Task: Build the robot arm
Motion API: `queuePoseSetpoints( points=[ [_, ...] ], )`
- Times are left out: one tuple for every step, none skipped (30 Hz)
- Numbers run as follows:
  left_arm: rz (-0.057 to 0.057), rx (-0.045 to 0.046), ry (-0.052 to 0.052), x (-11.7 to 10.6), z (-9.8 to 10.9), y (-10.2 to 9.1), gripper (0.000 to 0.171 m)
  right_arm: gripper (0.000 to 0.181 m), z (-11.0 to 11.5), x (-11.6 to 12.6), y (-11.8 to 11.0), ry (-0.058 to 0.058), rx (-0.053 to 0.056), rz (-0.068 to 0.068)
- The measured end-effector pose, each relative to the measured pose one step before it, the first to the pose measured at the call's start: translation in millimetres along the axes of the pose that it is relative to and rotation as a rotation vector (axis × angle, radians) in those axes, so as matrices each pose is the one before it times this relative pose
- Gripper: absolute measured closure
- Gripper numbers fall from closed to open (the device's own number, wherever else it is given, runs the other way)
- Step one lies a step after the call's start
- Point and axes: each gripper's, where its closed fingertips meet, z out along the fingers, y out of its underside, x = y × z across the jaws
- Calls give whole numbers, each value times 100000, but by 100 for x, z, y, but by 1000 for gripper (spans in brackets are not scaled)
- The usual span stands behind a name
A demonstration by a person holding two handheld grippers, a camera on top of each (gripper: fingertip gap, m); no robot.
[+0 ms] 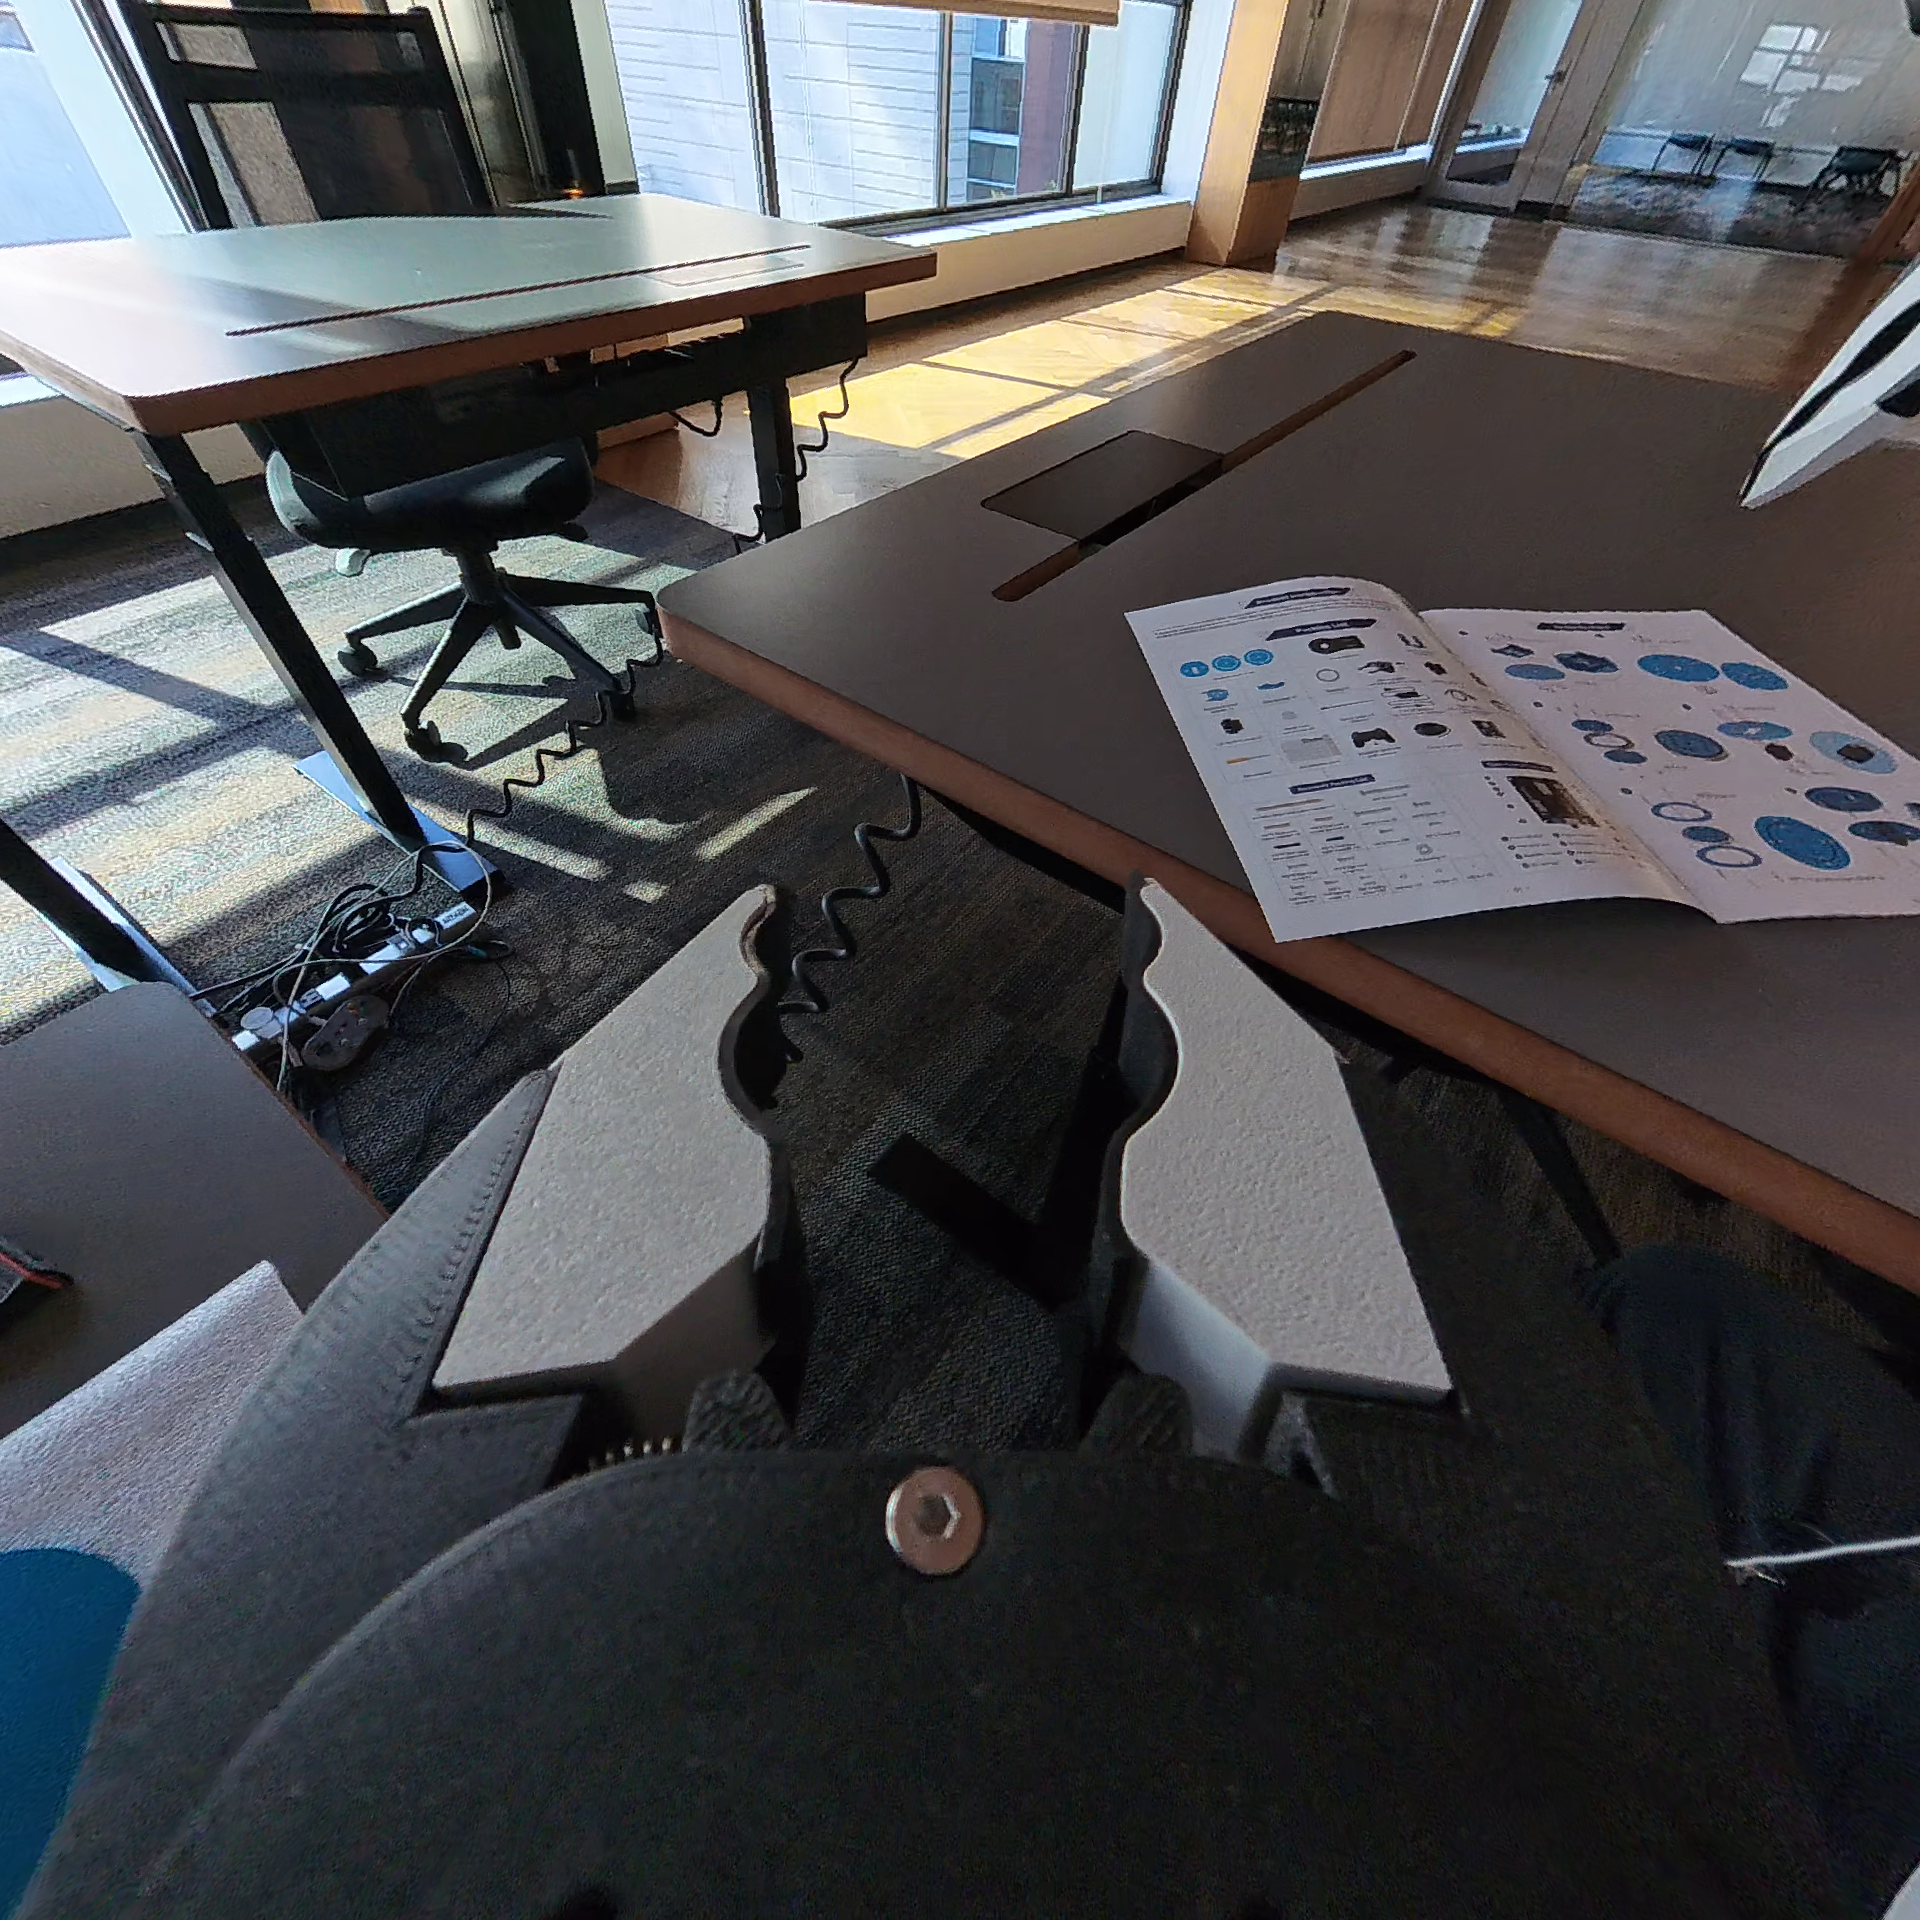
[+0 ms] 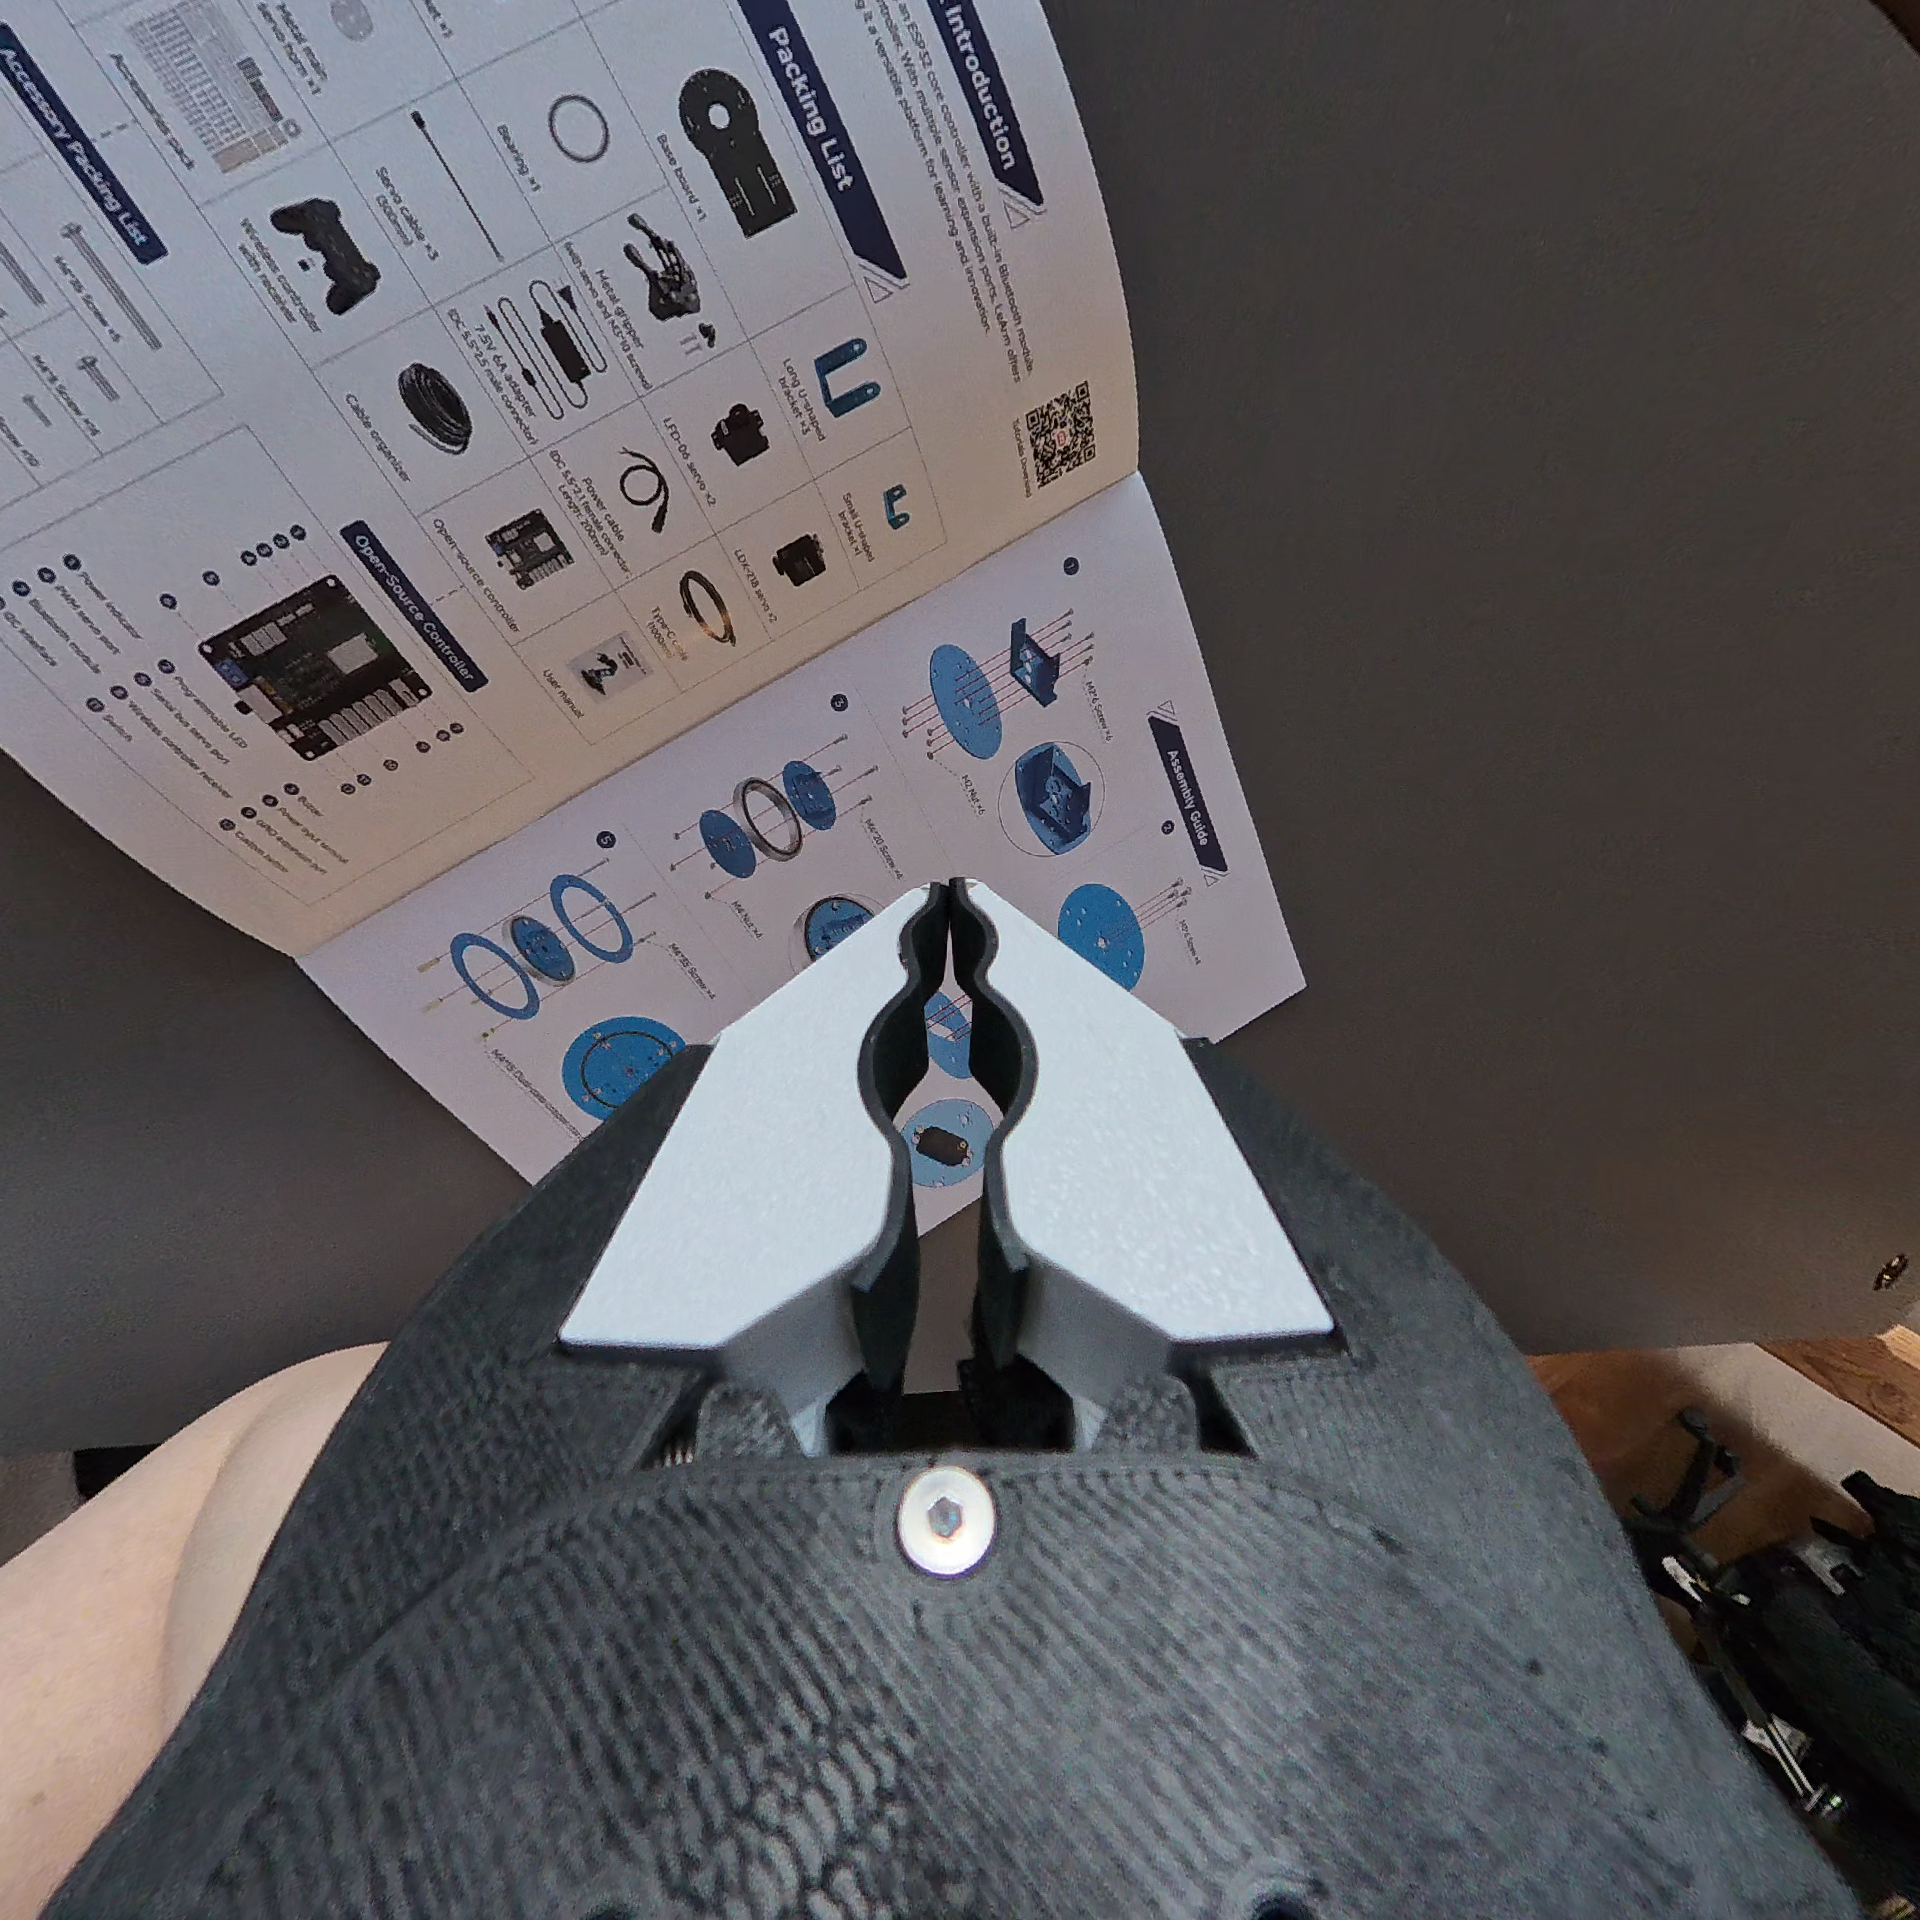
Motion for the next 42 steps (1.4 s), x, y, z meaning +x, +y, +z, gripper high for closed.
queuePoseSetpoints(
  points=[
    [90, -11, 99, 81, 49, -9, 108, 181, -22, 22, -17, -279, 390, 136],
    [-51, -27, 449, 131, 53, -8, 108, 181, -35, -14, -4, -384, 391, 3],
    [-120, -31, 641, 171, 48, -6, 108, 181, -42, 4, 9, -106, 279, -153],
    [-171, 112, 646, 171, 44, -43, 108, 181, -26, -3, 2, -47, 205, -132],
    [-165, 219, 544, 143, 27, -52, 108, 181, -26, -24, -27, -116, 178, -188],
    [61, -1, 279, 107, 28, -14, 108, 181, 5, -41, -48, -170, 154, -255],
    [361, -265, -129, 30, 7, 14, 108, 181, 31, -46, -45, -177, 41, -297],
    [386, -122, -275, -6, -12, -10, 108, 181, 37, -42, -26, -76, -205, -199],
    [119, 194, -16, 22, -45, -51, 108, 181, 55, -34, -5, 16, -384, -235],
    [-123, 259, 156, 27, -44, -61, 108, 181, 43, -39, -17, 46, -341, -332],
    [-137, 248, 51, -13, -56, -68, 108, 181, 34, -63, -65, 1, -137, -380],
    [-11, 257, -108, -30, -75, -74, 108, 181, 7, -59, -86, -41, 86, -378],
    [119, 243, -245, -62, -90, -89, 108, 181, 8, -54, -87, 38, 95, -296],
    [270, 121, -515, -111, -123, -76, 108, 181, 8, -49, -31, 72, -129, -281],
    [486, -38, -961, -197, -184, -83, 107, 181, 7, -33, -50, 99, -11, -404],
    [889, -84, -1460, -277, -287, -153, 107, 181, 13, -57, -76, -123, 175, -338],
    [1281, -199, -2324, -442, -457, -231, 106, 181, 32, -55, -74, -163, 65, -339],
    [1551, -161, -3587, -661, -701, -358, 104, 181, 36, -92, -49, -488, 160, -723],
    [1890, 600, -4644, -820, -978, -563, 104, 181, 18, -124, -66, -738, 373, -688],
    [1858, 1646, -5187, -954, -1233, -773, 104, 181, -13, -55, -65, -329, 355, -284],
    [947, 2094, -5174, -1033, -1405, -844, 104, 181, -64, 8, -116, 87, 485, -12],
    [-213, 1764, -4637, -1066, -1489, -801, 103, 181, -76, -46, -201, 197, 580, -70],
    [-738, 1772, -4552, -1119, -1574, -803, 103, 181, -64, -98, -308, 360, 550, -464],
    [-798, 2482, -5407, -1320, -1703, -890, 104, 181, -28, -216, -398, 461, 428, -1059],
    [-852, 2717, -6155, -1522, -1821, -917, 104, 181, -20, -374, -448, 314, 291, -1768],
    [-1028, 2120, -6024, -1599, -1905, -770, 103, 181, -58, -518, -423, 296, 17, -2314],
    [-1500, 1312, -5295, -1599, -1891, -543, 101, 181, -140, -608, -397, 476, -55, -2868],
    [-2180, 943, -4242, -1541, -1816, -308, 102, 181, -227, -673, -482, 543, 748, -2936],
    [-2762, 1009, -2934, -1406, -1637, -185, 103, 181, -296, -827, -588, -39, 1391, -2610],
    [-3082, 991, -1487, -1209, -1383, -95, 103, 181, -345, -948, -652, -454, 1445, -2780],
    [-3051, 1009, -104, -959, -1142, -79, 102, 181, -343, -1060, -848, -739, 2665, -2979],
    [-2621, 612, 840, -761, -963, -13, 102, 181, -358, -1254, -921, -1716, 3081, -2497],
    [-1902, -414, 1168, -658, -847, 111, 102, 181, -409, -1231, -855, -1413, 2162, -1579],
    [-1569, -1130, 620, -699, -723, 198, 103, 181, -478, -1075, -881, -93, 1508, -1607],
    [-1663, -960, -214, -756, -597, 170, 103, 181, -529, -1097, -1165, -170, 3181, -2385],
    [-1427, 92, -464, -721, -452, 1, 103, 181, -515, -1328, -1467, -2131, 4950, -2559],
    [-863, 1136, -184, -564, -337, -151, 104, 181, -406, -1305, -1493, -2944, 4575, -2230],
    [-595, 1329, 32, -423, -244, -194, 104, 181, -283, -929, -1343, -1490, 3441, -1507],
    [-405, 1096, 104, -331, -155, -188, 104, 181, -164, -498, -985, 393, 1683, -680],
    [-94, 1114, 211, -219, -58, -189, 105, 181, -87, -204, -658, 1355, 481, -205],
    [145, 896, 611, -59, 46, -163, 105, 181, -32, -47, -429, 1514, 257, 237],
    [389, 254, 1241, 115, 124, -57, 105, 181, 15, 40, -319, 1209, 776, 727]
  ],
)
